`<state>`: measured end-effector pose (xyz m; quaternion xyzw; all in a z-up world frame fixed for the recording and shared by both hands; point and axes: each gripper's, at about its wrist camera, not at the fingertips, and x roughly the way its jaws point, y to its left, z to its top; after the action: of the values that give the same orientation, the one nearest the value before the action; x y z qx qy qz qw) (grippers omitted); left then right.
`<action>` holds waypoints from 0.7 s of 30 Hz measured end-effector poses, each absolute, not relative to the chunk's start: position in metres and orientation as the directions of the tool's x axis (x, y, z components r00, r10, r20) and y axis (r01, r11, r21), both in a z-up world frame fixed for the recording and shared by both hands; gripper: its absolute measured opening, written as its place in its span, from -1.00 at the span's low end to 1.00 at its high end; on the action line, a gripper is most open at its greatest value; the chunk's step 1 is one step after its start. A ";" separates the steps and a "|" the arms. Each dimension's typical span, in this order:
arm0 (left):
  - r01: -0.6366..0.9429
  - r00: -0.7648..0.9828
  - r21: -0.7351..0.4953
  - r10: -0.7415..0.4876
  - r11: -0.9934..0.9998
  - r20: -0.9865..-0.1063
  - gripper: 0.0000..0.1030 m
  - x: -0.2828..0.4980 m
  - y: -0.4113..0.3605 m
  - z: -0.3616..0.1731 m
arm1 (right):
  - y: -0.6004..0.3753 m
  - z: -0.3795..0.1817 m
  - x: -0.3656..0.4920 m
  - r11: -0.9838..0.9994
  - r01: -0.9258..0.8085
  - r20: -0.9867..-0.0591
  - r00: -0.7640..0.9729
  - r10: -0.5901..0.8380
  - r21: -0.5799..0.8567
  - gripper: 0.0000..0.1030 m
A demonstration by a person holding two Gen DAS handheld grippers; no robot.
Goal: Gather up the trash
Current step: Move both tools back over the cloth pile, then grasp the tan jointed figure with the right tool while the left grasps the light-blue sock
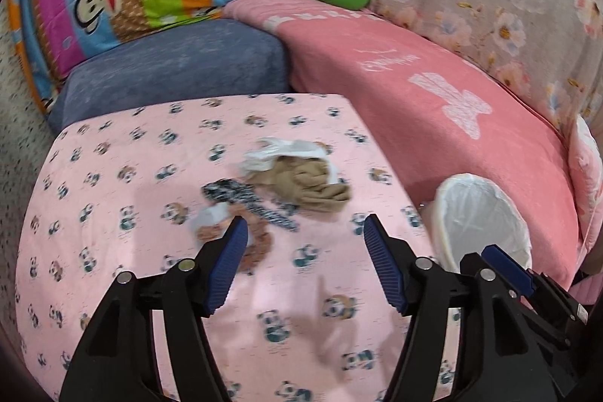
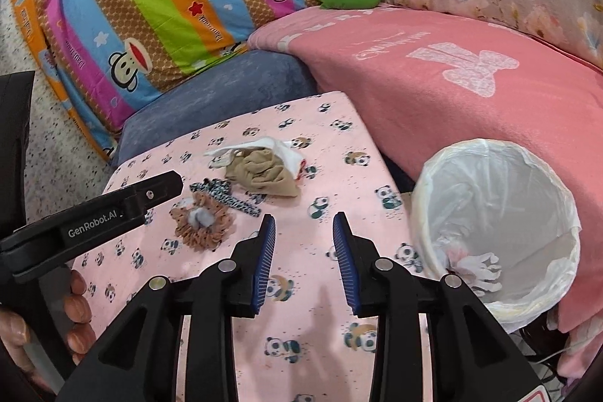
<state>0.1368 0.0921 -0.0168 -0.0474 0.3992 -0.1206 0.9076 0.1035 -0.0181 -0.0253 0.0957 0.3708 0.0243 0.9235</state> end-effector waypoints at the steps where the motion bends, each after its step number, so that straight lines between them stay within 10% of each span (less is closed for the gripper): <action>1: 0.163 0.649 -0.189 -0.249 0.968 -0.718 0.23 0.138 0.101 -0.019 | -0.010 -0.026 0.105 0.981 0.014 -0.684 0.719 0.124 0.192 -0.34; 21: -0.059 0.606 -0.218 -0.138 0.974 -0.783 0.36 0.162 0.233 -0.067 | 0.127 -0.090 0.174 0.977 -0.135 -0.771 0.601 0.212 0.164 -0.33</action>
<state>0.1615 0.2331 -0.0668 -0.1113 0.4433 -0.0221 0.8892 0.1739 0.1270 -0.0898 0.0441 0.4362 0.0971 0.8935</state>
